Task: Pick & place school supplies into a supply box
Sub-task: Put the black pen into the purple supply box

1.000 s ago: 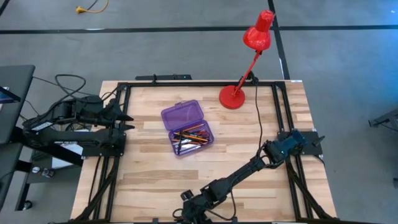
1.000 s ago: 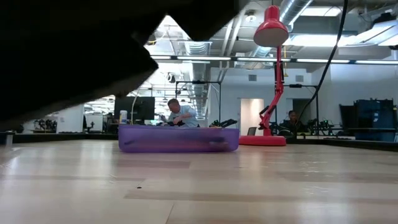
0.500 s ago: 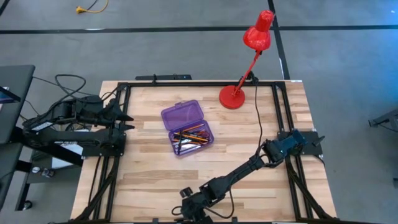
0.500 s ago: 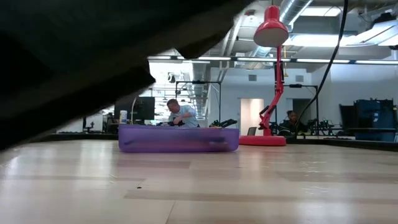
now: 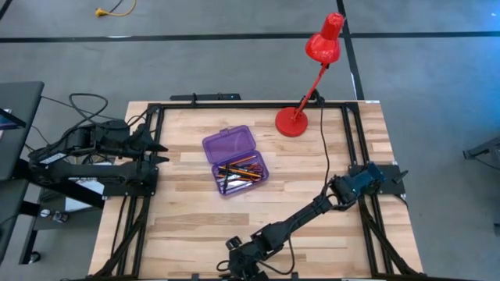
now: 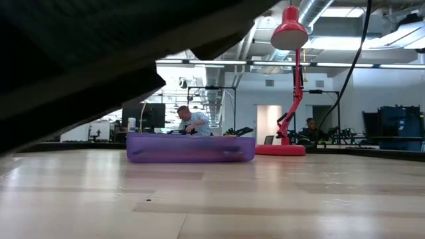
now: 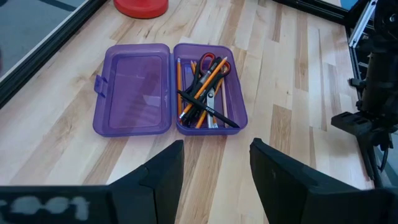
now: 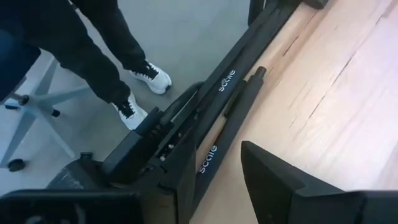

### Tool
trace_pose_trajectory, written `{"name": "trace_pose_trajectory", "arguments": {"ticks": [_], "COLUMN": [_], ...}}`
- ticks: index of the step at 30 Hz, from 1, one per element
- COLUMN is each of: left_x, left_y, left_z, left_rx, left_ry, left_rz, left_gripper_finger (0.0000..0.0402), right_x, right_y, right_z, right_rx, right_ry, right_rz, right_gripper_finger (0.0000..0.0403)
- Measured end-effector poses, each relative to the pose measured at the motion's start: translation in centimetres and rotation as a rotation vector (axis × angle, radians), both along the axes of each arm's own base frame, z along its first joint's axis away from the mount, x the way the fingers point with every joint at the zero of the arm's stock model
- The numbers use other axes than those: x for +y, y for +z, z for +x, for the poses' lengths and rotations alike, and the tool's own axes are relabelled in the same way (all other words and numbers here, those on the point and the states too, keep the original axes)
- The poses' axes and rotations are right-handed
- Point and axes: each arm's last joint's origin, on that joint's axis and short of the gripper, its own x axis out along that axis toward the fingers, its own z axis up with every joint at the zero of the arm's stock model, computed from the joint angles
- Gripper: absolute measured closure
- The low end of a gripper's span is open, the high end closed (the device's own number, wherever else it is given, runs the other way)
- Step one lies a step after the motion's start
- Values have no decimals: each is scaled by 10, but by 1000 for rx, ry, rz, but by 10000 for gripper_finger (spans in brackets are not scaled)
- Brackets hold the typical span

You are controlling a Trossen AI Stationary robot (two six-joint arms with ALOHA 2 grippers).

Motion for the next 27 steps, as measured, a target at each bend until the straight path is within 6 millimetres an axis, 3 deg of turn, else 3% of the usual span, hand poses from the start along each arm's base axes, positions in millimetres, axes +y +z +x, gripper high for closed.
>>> {"name": "trace_pose_trajectory", "arguments": {"ticks": [5, 16, 27], "left_x": [0, 0, 0], "left_y": [0, -1, -1], "left_z": [0, 0, 0], "left_rx": [0, 9, 10], "left_ry": [0, 2, 4], "left_rz": [0, 13, 15], "left_gripper_finger": [233, 233, 233], "right_x": [1, -7, -44], "right_y": [-11, -12, -13], "right_z": [-1, -2, 14], "right_rx": [27, 60, 200], "right_ry": [4, -60, -356], "right_rz": [-13, -96, -24], "right_gripper_finger": [281, 281, 281]}}
